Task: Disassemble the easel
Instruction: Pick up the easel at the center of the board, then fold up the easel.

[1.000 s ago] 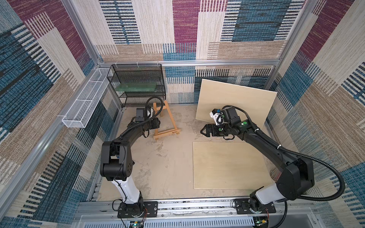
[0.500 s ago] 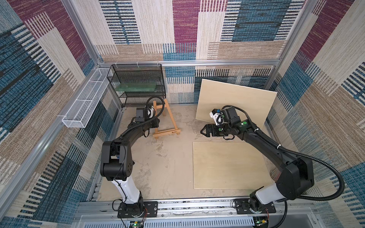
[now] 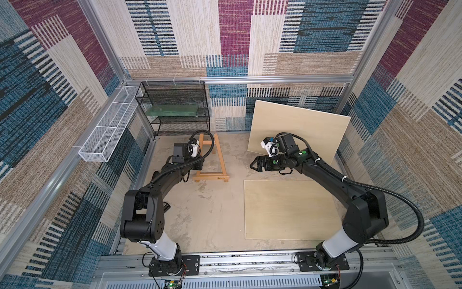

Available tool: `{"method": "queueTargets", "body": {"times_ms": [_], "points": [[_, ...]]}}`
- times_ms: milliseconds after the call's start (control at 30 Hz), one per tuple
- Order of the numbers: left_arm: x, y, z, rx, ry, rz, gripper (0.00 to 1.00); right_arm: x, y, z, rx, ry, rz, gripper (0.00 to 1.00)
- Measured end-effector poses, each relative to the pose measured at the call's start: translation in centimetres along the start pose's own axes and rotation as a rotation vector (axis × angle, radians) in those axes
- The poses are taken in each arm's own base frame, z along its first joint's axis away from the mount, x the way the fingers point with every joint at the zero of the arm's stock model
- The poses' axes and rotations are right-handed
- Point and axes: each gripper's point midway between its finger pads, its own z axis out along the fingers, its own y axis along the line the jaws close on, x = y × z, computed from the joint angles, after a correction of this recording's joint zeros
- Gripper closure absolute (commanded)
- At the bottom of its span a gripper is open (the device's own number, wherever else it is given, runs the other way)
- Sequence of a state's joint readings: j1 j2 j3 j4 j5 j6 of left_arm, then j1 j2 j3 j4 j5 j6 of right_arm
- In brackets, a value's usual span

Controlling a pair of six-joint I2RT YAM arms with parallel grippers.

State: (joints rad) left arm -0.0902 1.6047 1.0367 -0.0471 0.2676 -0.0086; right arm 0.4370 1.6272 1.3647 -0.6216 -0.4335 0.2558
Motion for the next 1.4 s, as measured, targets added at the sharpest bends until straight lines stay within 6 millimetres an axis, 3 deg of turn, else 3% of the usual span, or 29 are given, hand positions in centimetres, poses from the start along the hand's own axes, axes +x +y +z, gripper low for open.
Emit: {"method": "queueTargets", "body": {"times_ms": [200,467,767,1033,1233,1400], "points": [[0.6,-1.3,-2.5,0.031,-0.029,0.023,1.00,-1.8,-0.3,2.6,-0.025,0.021,-0.001,0.06],[0.7,-3.7,-5.6,0.076,-0.080,0.073,1.00,-6.1,-0.2,6.1,-0.057,-0.026,0.022,0.10],[-0.1,-7.7,-8.8,0.102,-0.124,0.181,1.00,-9.2,3.8,10.1,-0.103,-0.063,-0.014,0.18],[0.7,-7.6,-9.3,0.052,-0.093,0.192,1.00,-7.6,5.9,12.9,-0.138,-0.015,-0.016,0.24],[0.4,-7.3,-9.3,0.029,-0.093,0.191,1.00,-2.9,8.4,14.4,-0.228,0.102,-0.035,0.27],[-0.3,-7.0,-9.3,0.006,-0.106,0.192,1.00,0.0,9.2,13.6,-0.287,0.164,-0.038,0.26]]}}
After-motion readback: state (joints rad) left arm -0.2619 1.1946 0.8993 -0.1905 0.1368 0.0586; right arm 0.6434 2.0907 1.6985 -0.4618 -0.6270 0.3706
